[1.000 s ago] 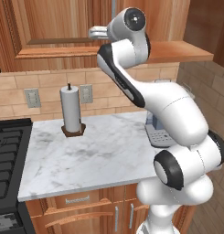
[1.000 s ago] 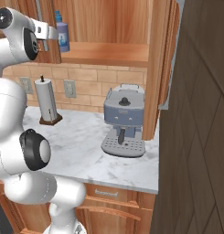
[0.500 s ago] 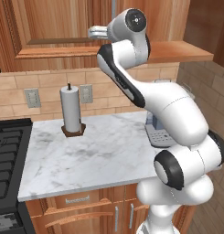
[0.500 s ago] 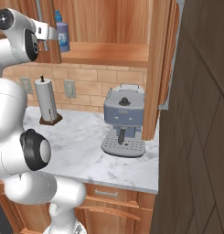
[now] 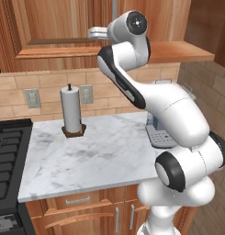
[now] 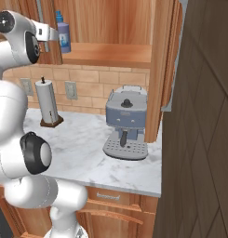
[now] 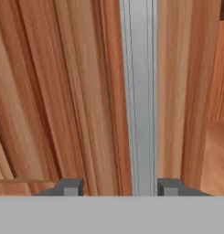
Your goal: Open the cabinet. Pick the soap dispenser and place it next to the sink. Then close the cabinet.
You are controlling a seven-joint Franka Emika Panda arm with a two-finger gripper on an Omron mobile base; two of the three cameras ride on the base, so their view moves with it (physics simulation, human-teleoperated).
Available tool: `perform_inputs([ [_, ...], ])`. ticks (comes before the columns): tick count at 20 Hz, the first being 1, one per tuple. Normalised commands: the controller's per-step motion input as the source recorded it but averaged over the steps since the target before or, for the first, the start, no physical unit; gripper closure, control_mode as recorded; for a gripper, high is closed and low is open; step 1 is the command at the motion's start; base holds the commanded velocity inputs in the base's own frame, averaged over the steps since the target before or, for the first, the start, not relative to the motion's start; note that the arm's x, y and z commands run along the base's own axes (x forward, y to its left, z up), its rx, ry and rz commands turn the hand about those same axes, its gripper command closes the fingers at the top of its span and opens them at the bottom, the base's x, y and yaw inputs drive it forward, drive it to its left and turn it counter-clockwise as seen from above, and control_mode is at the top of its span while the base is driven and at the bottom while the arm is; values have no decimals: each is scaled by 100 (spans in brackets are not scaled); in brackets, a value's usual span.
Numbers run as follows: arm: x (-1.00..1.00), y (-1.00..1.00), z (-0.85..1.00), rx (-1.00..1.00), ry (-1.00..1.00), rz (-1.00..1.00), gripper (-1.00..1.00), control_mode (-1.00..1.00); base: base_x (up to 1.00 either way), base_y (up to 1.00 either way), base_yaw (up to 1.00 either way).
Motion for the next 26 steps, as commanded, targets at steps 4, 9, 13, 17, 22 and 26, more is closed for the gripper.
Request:
perform_inputs([
  [4,31,1,-15,0,-7,0,100,-100,0,0,0],
  [9,6,7,-6,0,-1,0,100,-100,0,0,0],
  [13,0,9,-3,0,-4,0,100,-100,0,0,0],
  [17,-8,13,0,0,-4,0,100,-100,0,0,0],
  [22,-15,20,0,0,-2,0,100,-100,0,0,0],
  [26,-25,21,0,0,-1,0,100,-100,0,0,0],
])
